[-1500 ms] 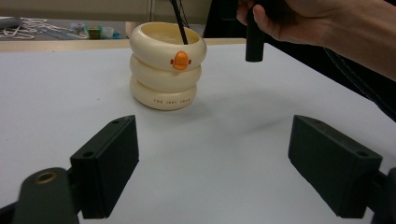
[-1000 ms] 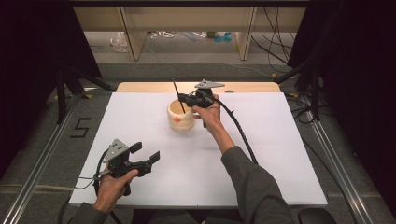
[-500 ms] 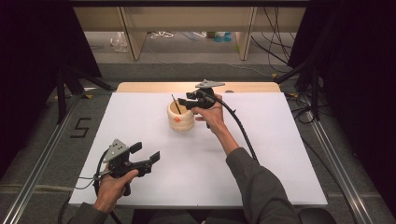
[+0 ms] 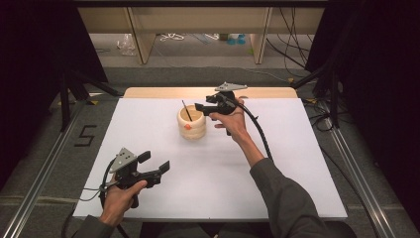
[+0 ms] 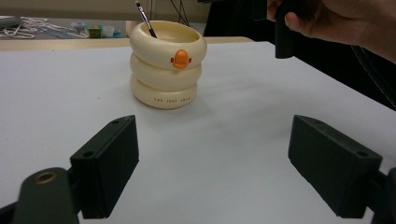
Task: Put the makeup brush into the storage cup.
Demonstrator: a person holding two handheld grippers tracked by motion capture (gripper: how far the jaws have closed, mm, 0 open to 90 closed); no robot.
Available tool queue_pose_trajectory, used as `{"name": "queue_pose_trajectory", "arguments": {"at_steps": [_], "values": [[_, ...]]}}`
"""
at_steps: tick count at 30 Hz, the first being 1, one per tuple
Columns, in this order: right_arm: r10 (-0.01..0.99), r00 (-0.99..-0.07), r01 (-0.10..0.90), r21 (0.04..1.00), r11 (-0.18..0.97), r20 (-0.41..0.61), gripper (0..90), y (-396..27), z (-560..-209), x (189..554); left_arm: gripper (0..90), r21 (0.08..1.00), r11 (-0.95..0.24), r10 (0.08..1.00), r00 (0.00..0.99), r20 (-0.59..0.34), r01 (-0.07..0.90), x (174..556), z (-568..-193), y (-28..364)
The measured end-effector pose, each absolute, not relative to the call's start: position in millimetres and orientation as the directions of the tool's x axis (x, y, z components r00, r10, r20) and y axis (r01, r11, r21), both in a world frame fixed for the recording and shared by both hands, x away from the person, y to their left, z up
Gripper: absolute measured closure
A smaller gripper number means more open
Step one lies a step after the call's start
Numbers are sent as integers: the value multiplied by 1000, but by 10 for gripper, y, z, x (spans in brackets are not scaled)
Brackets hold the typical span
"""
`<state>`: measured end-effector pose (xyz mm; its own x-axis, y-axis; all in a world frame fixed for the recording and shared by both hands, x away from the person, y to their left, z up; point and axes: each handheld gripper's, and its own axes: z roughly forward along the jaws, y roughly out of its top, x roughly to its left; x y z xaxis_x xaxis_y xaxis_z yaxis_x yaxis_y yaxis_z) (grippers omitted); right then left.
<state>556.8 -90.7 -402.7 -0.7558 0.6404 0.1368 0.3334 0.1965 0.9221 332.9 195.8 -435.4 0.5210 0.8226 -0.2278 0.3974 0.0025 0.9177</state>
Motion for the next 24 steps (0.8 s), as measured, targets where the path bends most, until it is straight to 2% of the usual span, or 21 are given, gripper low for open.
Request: {"name": "queue_pose_trajectory", "arguments": {"at_steps": [24], "values": [[661,-743,321,921,220,102,255,-1134,-3800,5246,155,917,0,827,516,-225,400,3326,-4352,1963]]}}
